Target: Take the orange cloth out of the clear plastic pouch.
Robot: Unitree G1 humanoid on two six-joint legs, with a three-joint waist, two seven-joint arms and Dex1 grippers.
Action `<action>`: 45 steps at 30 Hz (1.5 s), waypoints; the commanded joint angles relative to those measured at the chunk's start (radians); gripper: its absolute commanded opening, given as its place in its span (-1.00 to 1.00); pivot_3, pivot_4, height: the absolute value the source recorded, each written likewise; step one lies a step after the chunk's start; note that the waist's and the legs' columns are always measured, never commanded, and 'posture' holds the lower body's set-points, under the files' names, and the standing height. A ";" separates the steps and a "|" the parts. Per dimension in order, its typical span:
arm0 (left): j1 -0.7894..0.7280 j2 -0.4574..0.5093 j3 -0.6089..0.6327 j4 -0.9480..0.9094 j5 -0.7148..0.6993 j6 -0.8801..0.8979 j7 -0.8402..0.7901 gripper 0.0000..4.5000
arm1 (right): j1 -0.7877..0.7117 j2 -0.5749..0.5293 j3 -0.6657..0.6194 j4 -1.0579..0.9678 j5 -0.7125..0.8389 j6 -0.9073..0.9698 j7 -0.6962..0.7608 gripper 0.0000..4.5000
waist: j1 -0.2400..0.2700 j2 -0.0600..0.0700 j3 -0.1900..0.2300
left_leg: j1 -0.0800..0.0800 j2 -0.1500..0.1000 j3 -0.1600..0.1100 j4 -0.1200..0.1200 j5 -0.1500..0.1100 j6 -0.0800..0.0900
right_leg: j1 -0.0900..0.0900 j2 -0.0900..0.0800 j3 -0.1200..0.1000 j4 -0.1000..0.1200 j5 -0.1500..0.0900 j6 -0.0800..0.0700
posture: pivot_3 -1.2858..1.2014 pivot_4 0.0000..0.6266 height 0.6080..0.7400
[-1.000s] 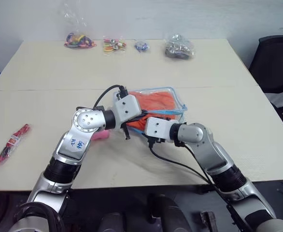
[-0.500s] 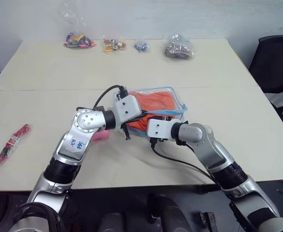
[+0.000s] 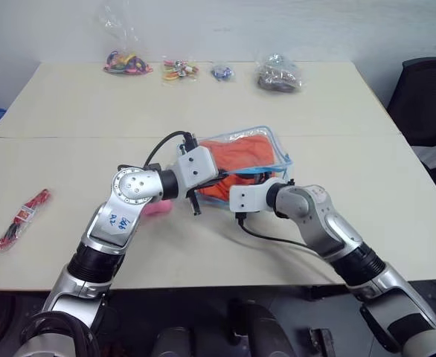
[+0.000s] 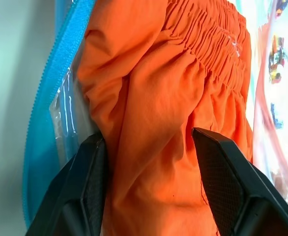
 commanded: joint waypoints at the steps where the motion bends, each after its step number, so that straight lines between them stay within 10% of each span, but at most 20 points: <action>1: -0.009 0.000 0.005 -0.030 0.007 -0.008 0.012 -1.00 | 0.034 0.039 -0.003 0.120 -0.020 0.008 -0.084 0.20 | -0.003 -0.001 -0.002 | 0.000 0.000 0.000 0.000 0.000 0.000 | 0.000 0.000 0.000 0.000 0.000 0.000 | 0.03 -0.52 1.00; 6: -0.010 -0.003 -0.003 -0.023 0.010 -0.007 0.011 -1.00 | 0.028 0.094 -0.018 0.213 -0.010 -0.037 -0.204 0.20 | -0.014 -0.001 -0.004 | 0.001 0.000 0.001 0.000 0.001 -0.001 | 0.000 0.000 0.001 0.001 0.000 -0.001 | 0.03 -0.52 1.00; 19: -0.011 0.004 -0.001 -0.009 0.018 -0.014 0.002 -1.00 | 0.031 0.150 -0.053 0.290 0.056 -0.110 -0.247 -0.99 | -0.025 -0.001 -0.004 | 0.000 0.001 0.000 0.000 0.001 -0.001 | -0.001 0.000 0.001 0.001 0.000 -0.001 | 0.03 -0.52 1.00; 29: -0.022 0.008 -0.040 0.116 0.110 -0.029 0.046 -1.00 | 0.090 0.014 -0.076 -0.046 0.153 -0.171 -0.027 -0.99 | -0.023 0.000 -0.004 | -0.001 0.000 0.000 -0.001 0.001 -0.001 | -0.002 0.000 0.001 0.000 0.000 -0.001 | 0.03 -0.52 1.00; 45: -0.053 0.020 -0.064 0.339 0.219 -0.203 0.089 -1.00 | 0.082 -0.251 -0.496 -0.617 0.665 0.478 0.375 -0.99 | -0.023 0.000 -0.004 | -0.001 0.001 -0.001 -0.002 0.001 0.000 | -0.003 0.000 -0.003 -0.001 0.000 -0.001 | 0.03 -0.52 1.00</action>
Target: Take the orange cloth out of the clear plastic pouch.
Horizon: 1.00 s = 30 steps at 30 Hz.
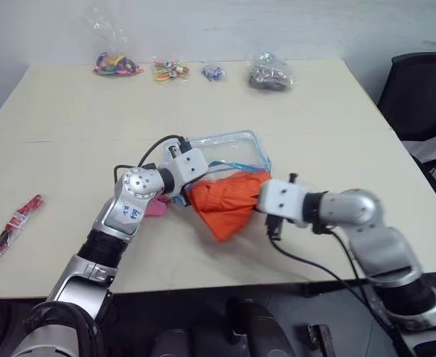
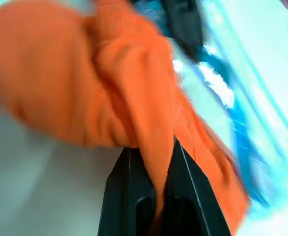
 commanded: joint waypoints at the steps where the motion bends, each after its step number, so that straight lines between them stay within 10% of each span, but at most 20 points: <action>1: 0.029 0.036 -0.024 -0.027 0.024 -0.079 -0.038 -1.00 | -0.053 -0.097 -0.157 -0.050 0.057 -0.024 0.006 -0.99 | 0.001 0.000 0.000 | 0.000 0.000 0.000 0.000 0.000 0.000 | 0.000 0.000 0.000 0.000 0.000 0.000 | 0.03 -0.52 1.00; 5: 0.058 0.053 -0.027 -0.054 0.017 -0.106 -0.069 -1.00 | 0.029 -0.228 -0.256 0.062 -0.047 -0.328 -0.070 -0.99 | 0.006 0.000 0.000 | 0.000 0.000 -0.001 -0.001 0.000 0.001 | 0.000 0.000 -0.001 -0.003 0.000 0.000 | 0.03 -0.52 1.00; 13: 0.084 0.047 -0.020 -0.090 0.010 -0.118 -0.084 -1.00 | 0.355 -0.155 -0.442 0.340 -0.171 -0.662 -0.434 -0.99 | 0.026 -0.001 0.000 | 0.000 -0.001 0.004 -0.002 -0.001 0.001 | 0.002 0.000 0.002 -0.003 0.001 0.001 | 0.03 -0.52 1.00; 30: 0.006 0.146 0.000 -0.226 -0.172 -0.151 -0.431 -1.00 | 0.608 -0.308 -0.370 0.739 -0.343 -1.046 -0.590 -0.99 | 0.020 0.001 0.000 | 0.005 0.000 0.011 -0.003 0.000 0.000 | 0.002 0.004 0.014 -0.002 0.001 0.003 | 0.03 -0.52 1.00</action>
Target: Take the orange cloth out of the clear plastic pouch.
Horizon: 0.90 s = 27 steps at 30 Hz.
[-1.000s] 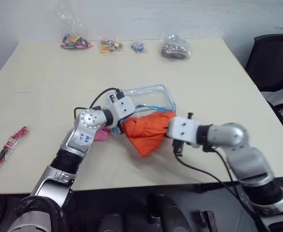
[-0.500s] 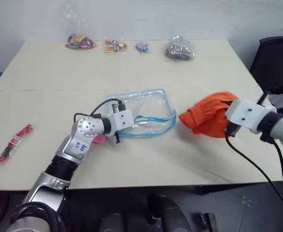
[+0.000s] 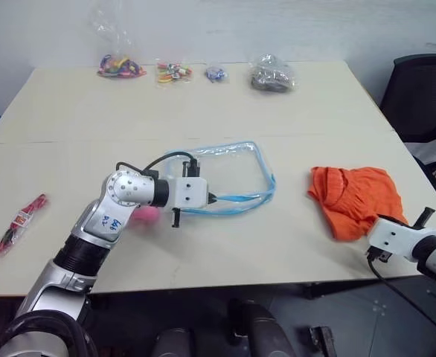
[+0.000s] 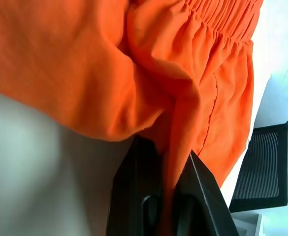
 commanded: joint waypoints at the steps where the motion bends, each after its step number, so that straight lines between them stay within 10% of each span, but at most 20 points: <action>1: -0.030 0.003 0.036 -0.057 -0.071 0.050 -0.045 -1.00 | -0.003 -0.052 -0.014 0.057 -0.010 -0.068 -0.031 -0.99 | 0.001 0.000 0.000 | 0.000 0.000 0.000 0.000 0.000 0.000 | 0.000 0.000 0.000 0.000 0.000 0.000 | 0.03 -0.52 1.00; 3: -0.042 -0.002 0.053 -0.074 -0.114 0.112 -0.060 -0.81 | -0.004 -0.061 -0.027 0.083 0.016 -0.082 -0.028 -1.00 | 0.001 0.000 0.000 | 0.000 0.000 0.000 0.000 0.000 0.000 | 0.000 0.000 0.000 0.000 0.000 0.000 | 0.03 -0.52 1.00; 16: -0.021 0.106 0.242 -0.164 -0.420 0.369 -0.182 0.94 | 0.160 -0.099 -0.310 -0.167 0.639 0.332 0.462 1.00 | 0.003 0.000 0.000 | 0.002 0.001 0.000 0.000 0.000 -0.001 | 0.001 0.001 0.001 0.001 0.000 0.000 | 0.03 -0.52 1.00; 27: 0.056 0.406 0.442 -0.067 -0.644 0.564 -0.413 0.97 | 0.459 -0.147 -0.861 -0.025 0.857 0.873 0.816 1.00 | 0.009 0.001 0.000 | 0.002 0.000 -0.001 0.000 -0.002 0.001 | 0.002 0.002 0.000 -0.003 -0.001 0.001 | 0.03 -0.52 1.00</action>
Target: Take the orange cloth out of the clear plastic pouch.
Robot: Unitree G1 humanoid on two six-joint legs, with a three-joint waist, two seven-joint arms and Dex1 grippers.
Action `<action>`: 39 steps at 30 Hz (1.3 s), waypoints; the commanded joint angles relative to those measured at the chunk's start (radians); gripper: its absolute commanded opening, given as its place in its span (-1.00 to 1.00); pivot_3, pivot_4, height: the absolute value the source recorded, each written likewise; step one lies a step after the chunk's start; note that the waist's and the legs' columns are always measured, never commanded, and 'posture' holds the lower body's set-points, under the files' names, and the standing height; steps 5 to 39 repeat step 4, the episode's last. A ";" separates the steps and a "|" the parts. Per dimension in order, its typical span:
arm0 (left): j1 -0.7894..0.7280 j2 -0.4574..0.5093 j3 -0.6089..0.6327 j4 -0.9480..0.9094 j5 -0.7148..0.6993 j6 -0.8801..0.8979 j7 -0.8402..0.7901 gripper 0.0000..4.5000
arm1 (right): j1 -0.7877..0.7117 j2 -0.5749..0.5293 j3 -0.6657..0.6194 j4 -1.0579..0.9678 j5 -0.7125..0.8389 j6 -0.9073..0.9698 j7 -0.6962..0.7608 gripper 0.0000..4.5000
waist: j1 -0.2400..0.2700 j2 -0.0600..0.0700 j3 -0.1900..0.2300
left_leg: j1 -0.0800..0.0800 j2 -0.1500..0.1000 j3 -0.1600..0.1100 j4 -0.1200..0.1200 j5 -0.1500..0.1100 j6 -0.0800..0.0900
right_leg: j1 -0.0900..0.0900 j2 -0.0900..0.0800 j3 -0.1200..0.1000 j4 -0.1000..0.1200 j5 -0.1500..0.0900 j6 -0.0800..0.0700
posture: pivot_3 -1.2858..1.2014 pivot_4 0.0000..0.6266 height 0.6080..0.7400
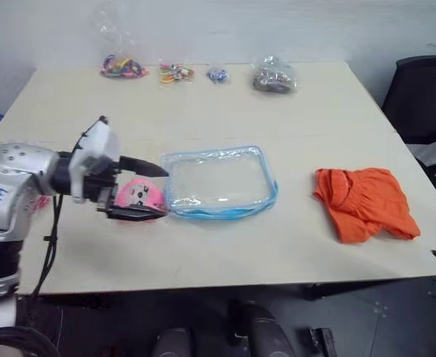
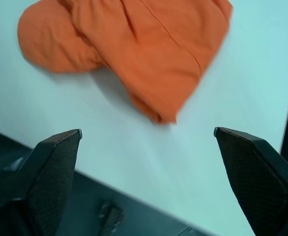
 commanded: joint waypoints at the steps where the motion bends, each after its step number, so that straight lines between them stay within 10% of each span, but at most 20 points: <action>1: -0.019 0.034 0.033 0.033 -0.032 -0.004 -0.041 0.97 | 0.071 0.009 -0.170 0.017 0.053 0.084 0.109 1.00 | -0.001 0.000 0.000 | 0.000 0.000 0.000 0.000 0.000 0.001 | 0.000 0.000 0.000 0.000 0.000 0.000 | 0.03 -0.52 1.00; 39: -0.040 0.030 -0.003 0.073 0.011 -0.041 -0.031 0.97 | 0.080 0.032 -0.209 -0.019 0.078 0.125 0.109 1.00 | -0.004 0.000 0.000 | 0.000 0.000 0.000 0.000 -0.001 0.001 | 0.000 0.000 0.000 0.000 -0.001 0.001 | 0.03 -0.52 1.00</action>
